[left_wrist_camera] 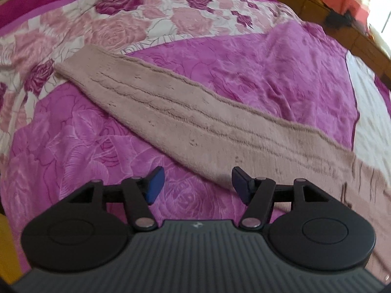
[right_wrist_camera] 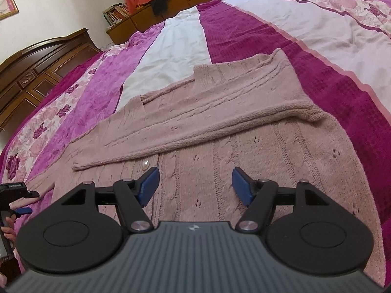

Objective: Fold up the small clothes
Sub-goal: 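Grasp the other sleeve cuff with the left tool and lift it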

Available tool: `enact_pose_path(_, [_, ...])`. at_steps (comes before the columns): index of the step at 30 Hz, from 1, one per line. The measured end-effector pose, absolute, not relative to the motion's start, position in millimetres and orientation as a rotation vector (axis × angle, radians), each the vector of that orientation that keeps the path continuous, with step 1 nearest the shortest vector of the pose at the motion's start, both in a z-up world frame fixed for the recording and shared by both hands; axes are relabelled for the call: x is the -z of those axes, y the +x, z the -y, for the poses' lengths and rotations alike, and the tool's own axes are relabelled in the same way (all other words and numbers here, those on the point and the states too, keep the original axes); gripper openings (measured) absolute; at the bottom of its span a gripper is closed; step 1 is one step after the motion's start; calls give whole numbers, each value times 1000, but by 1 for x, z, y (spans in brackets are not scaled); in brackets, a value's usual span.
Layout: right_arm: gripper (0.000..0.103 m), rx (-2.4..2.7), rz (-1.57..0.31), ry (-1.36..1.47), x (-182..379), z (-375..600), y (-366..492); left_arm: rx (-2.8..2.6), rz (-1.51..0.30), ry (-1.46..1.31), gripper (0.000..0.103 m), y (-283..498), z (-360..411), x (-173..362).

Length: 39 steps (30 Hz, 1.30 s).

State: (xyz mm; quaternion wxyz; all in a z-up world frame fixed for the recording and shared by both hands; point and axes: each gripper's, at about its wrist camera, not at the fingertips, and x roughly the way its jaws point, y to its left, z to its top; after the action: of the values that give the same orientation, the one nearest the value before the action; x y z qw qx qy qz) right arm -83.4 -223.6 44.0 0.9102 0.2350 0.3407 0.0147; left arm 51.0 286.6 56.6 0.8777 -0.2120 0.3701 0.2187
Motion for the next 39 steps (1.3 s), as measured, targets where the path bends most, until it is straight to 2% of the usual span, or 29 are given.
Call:
enact_pose_path(9, [73, -18, -706, 471, -43, 220, -83, -512, -718, -598, 64, 64, -306, -47])
enact_pose_path(12, [73, -18, -707, 465, -43, 219, -83, -513, -687, -631, 70, 64, -304, -46])
enact_pose_path(23, [73, -12, -716, 461, -39, 219, -81, -541, -636, -652, 69, 84, -302, -38])
enact_pose_path(24, [73, -12, -715, 462, -39, 219, -81, -547, -633, -653, 64, 87, -304, -38])
enact_pose_path(25, [73, -10, -713, 465, -39, 220, -81, -552, -628, -644, 49, 90, -305, -38])
enact_pose_path(26, [73, -8, -712, 467, -39, 221, -81, -549, -627, -622, 37, 92, -305, -39])
enact_pose_path(27, [73, -6, -711, 469, -39, 221, -81, -539, -631, -604, 17, 94, -305, -40])
enact_pose_path(34, [73, 5, -704, 478, -39, 226, -82, -438, -536, -534, 9, 81, -297, -63])
enact_pose_path(39, [73, 14, -698, 486, -40, 229, -82, -341, -442, -484, 9, 71, -276, -94])
